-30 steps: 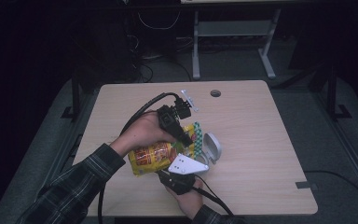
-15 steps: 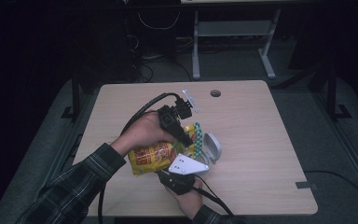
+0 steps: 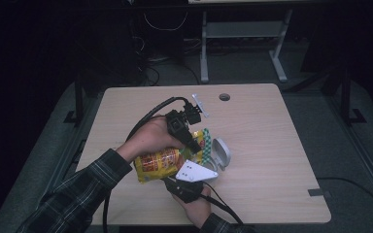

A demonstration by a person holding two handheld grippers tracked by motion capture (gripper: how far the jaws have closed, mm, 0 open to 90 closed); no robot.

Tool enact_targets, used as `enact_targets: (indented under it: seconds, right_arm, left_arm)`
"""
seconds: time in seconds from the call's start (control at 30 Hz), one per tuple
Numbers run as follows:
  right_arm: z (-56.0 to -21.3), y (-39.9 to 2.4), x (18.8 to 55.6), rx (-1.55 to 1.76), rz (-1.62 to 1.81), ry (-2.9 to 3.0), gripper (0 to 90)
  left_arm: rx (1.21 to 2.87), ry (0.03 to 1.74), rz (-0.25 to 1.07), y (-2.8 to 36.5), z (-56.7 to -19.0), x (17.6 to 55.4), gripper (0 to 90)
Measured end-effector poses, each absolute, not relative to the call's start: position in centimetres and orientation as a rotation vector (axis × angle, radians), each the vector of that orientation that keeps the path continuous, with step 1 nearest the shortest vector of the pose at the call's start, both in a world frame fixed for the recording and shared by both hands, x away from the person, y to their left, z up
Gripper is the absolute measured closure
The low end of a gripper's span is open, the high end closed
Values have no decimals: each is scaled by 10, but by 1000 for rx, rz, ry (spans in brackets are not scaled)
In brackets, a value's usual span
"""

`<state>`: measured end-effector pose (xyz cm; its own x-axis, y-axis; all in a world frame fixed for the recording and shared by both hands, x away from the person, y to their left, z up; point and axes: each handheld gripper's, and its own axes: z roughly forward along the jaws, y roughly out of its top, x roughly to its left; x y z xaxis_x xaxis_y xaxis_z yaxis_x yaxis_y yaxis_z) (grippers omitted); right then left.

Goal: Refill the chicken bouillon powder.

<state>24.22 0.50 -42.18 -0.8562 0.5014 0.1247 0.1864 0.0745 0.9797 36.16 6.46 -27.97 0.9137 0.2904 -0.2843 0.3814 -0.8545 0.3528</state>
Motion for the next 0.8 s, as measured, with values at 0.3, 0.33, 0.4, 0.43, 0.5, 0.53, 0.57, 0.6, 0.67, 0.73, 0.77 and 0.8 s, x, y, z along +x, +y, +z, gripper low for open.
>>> enact_targets:
  seconds: [0.3,0.33,0.4,0.43,0.5,0.53,0.57,0.6,0.67,0.73,0.77,0.8]
  right_arm:
    - [-421,5,242,692,1862,2105,900]
    - [-421,5,242,691,1862,2105,900]
    - [-421,5,242,694,1863,2105,900]
    - [-421,5,242,689,1862,2109,900]
    - [-421,5,242,690,1862,2109,900]
    - [-422,5,242,689,1862,2109,900]
    - [-422,5,242,689,1861,2109,900]
    - [-421,5,242,692,1863,2111,900]
    - [-421,5,243,690,1862,2110,900]
    - [-422,5,243,688,1863,2108,900]
    - [-421,5,243,687,1862,2108,900]
    - [-421,5,243,687,1863,2108,900]
  left_arm:
    - [2669,497,-310,64,-280,362,894]
    - [2669,497,-309,64,-280,362,894]
    - [2669,500,-309,64,-280,362,894]
    - [2669,501,-309,64,-280,362,894]
    - [2668,501,-307,64,-280,362,893]
    - [2668,501,-307,64,-280,362,894]
    - [2668,502,-307,64,-280,362,894]
    - [2668,503,-308,64,-280,362,894]
    - [2668,503,-307,64,-280,362,893]
    - [2668,501,-305,64,-280,362,894]
    - [2668,502,-305,64,-280,362,893]
    - [2668,504,-305,64,-280,362,894]
